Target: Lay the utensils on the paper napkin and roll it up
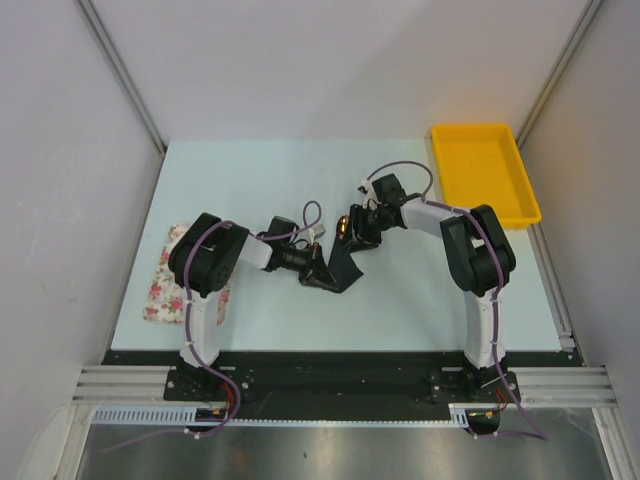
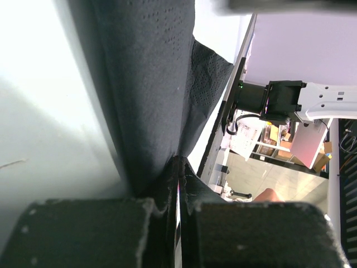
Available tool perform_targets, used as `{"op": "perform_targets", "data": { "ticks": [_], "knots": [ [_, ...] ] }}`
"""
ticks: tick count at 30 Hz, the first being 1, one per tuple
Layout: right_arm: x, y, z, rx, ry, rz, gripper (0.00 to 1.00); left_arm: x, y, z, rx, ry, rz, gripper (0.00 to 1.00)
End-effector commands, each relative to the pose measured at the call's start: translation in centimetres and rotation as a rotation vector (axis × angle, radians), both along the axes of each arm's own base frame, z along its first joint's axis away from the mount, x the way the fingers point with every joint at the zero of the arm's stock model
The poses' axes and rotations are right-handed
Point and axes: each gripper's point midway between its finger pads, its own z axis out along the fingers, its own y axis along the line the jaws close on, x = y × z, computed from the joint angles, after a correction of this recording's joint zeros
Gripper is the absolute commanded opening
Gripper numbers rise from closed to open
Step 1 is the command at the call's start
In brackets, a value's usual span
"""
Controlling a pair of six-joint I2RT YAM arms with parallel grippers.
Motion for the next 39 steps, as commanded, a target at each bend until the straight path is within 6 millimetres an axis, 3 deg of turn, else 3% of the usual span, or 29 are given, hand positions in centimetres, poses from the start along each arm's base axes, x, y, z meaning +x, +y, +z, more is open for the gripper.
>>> {"op": "perform_targets", "data": {
  "ticks": [1,11,16,18,19,23,26,29,30,31,33,35,36,39],
  "knots": [
    [-1.3,-1.1,-3.4,-0.119,0.074,-0.038,0.46,0.9,0.5,-0.9,0.043,-0.041,0.037,0.01],
    [-1.9,-1.4,-6.1,-0.178,0.121,-0.083,0.36,1.1,0.5,-0.7,0.044,-0.053,0.039,0.01],
    [-1.8,-1.4,-6.4,-0.148,0.177,-0.108,0.20,1.3,0.4,-0.5,0.042,-0.060,0.038,0.01],
    [-1.7,-1.2,-6.1,-0.126,0.178,-0.104,0.11,1.3,0.3,-0.5,0.042,-0.060,0.038,0.01],
    [-1.5,-1.1,-5.9,-0.115,0.173,-0.105,0.01,1.4,0.3,-0.4,0.042,-0.063,0.041,0.01],
    [-0.7,-0.7,-4.4,-0.051,0.148,-0.090,0.00,1.9,0.2,1.0,0.027,-0.104,0.038,0.02],
    [0.4,-0.1,-1.7,0.015,0.067,-0.067,0.00,2.5,0.2,2.7,0.018,-0.182,0.030,0.07],
    [1.4,0.4,1.3,0.082,-0.019,-0.042,0.00,3.7,0.6,6.0,0.003,-0.303,0.050,0.23],
    [1.6,0.5,1.9,0.093,-0.033,-0.039,0.00,4.1,0.8,7.4,-0.005,-0.357,0.059,0.35],
    [1.9,0.6,2.7,0.107,-0.059,-0.037,0.00,4.7,1.2,8.1,0.001,-0.389,0.079,0.41],
    [2.1,0.6,3.3,0.118,-0.076,-0.033,0.00,5.6,2.3,8.9,0.022,-0.427,0.109,0.56],
    [2.2,0.6,3.7,0.135,-0.076,-0.028,0.00,6.6,3.7,10.1,0.040,-0.467,0.157,0.64],
    [2.3,0.5,3.9,0.140,-0.079,-0.030,0.00,7.0,4.2,10.5,0.044,-0.490,0.167,0.77],
    [2.3,0.5,4.7,0.153,-0.098,-0.018,0.00,8.3,6.1,12.1,0.075,-0.573,0.213,0.90]
  ]
}}
